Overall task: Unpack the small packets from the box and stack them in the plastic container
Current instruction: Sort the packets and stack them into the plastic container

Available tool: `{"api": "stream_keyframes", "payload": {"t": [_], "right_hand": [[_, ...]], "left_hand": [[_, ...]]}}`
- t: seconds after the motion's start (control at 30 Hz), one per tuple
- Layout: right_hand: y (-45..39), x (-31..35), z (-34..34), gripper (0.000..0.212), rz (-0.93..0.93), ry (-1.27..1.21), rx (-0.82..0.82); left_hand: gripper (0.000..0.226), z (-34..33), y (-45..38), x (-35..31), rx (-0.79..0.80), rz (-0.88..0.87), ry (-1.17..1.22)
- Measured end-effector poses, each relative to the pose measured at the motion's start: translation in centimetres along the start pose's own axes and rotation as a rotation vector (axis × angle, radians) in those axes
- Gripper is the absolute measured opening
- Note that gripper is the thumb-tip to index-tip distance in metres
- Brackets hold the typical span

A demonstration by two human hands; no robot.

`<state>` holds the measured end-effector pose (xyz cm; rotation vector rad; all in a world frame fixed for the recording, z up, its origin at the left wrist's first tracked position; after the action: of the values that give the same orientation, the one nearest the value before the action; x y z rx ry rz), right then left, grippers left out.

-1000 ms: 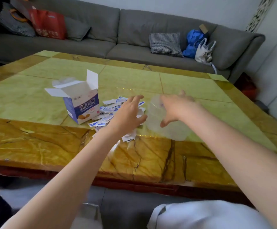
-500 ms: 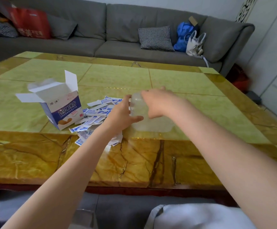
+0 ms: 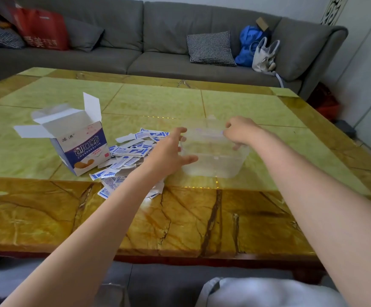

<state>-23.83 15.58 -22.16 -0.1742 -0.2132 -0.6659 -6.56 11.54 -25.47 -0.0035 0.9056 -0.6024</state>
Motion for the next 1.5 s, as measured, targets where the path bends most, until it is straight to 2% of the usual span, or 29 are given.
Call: {"api": "stream_keyframes", "payload": {"t": [0.17, 0.23, 0.3, 0.37, 0.47, 0.57, 0.67, 0.73, 0.83, 1.0, 1.1, 1.23, 1.37, 1.47, 1.5], "right_hand": [[1.6, 0.9, 1.3, 0.03, 0.067, 0.133, -0.07], [3.2, 1.9, 2.0, 0.027, 0.127, 0.122, -0.149], [5.3, 3.7, 2.3, 0.026, 0.264, 0.024, -0.272], [7.3, 6.1, 1.8, 0.028, 0.425, -0.163, -0.308], [9.5, 9.7, -0.4, 0.033, 0.579, -0.32, -0.103], [11.0, 11.9, -3.9, 0.046, 0.634, -0.297, 0.118], [10.9, 12.5, -6.3, 0.039, 0.683, -0.179, 0.162], [10.8, 12.6, -6.5, 0.029, 0.685, -0.164, 0.162], [10.5, 12.4, -6.2, 0.03, 0.678, -0.173, 0.121], [9.8, 11.6, -6.2, 0.017, 0.571, -0.287, -0.081], [9.5, 11.7, -7.1, 0.03, 0.537, -0.24, -0.139], [9.1, 12.3, -7.8, 0.033, 0.536, -0.194, -0.08], [9.3, 12.6, -7.6, 0.034, 0.531, -0.26, 0.007], [9.4, 12.1, -7.1, 0.014, 0.507, -0.313, -0.053], [9.2, 11.8, -7.0, 0.022, 0.489, -0.308, -0.103]], "left_hand": [[0.078, -0.2, 0.5, -0.7, 0.005, -0.037, -0.096], [0.079, 1.2, 0.7, -0.8, -0.041, -0.029, -0.081], [0.068, 3.7, 0.9, -0.6, -0.148, -0.033, -0.043], [0.047, 6.2, 1.5, 0.0, -0.238, -0.057, -0.076], [0.028, 8.5, 2.7, 1.9, -0.25, -0.037, -0.228], [0.032, 9.7, 4.4, 4.6, -0.161, 0.039, -0.402], [0.033, 9.6, 5.6, 6.1, -0.034, 0.015, -0.482], [0.035, 9.0, 6.1, 6.4, 0.057, -0.018, -0.529], [0.035, 8.6, 6.1, 6.2, 0.091, -0.035, -0.532], [0.024, 8.3, 6.1, 5.7, 0.079, -0.093, -0.501], [0.016, 8.1, 6.0, 5.6, -0.01, -0.104, -0.454], [0.018, 8.3, 6.1, 6.2, -0.152, -0.034, -0.469], [0.038, 8.2, 5.8, 7.3, -0.145, 0.106, -0.492], [0.04, 8.5, 5.6, 7.5, -0.158, 0.151, -0.439], [0.039, 8.6, 5.5, 7.4, -0.171, 0.16, -0.406]]}}
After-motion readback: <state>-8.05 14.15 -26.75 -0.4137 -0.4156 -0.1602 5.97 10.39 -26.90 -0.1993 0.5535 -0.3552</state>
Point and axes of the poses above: each hand's wrist, its own y-axis away from the middle knuckle, its own z-axis out of the back of the hand, x = y × z, the point moved 4 cm from there along -y, towards the middle knuckle, and after that the axes turned 13 degrees about -x, right-handed, at the moved point
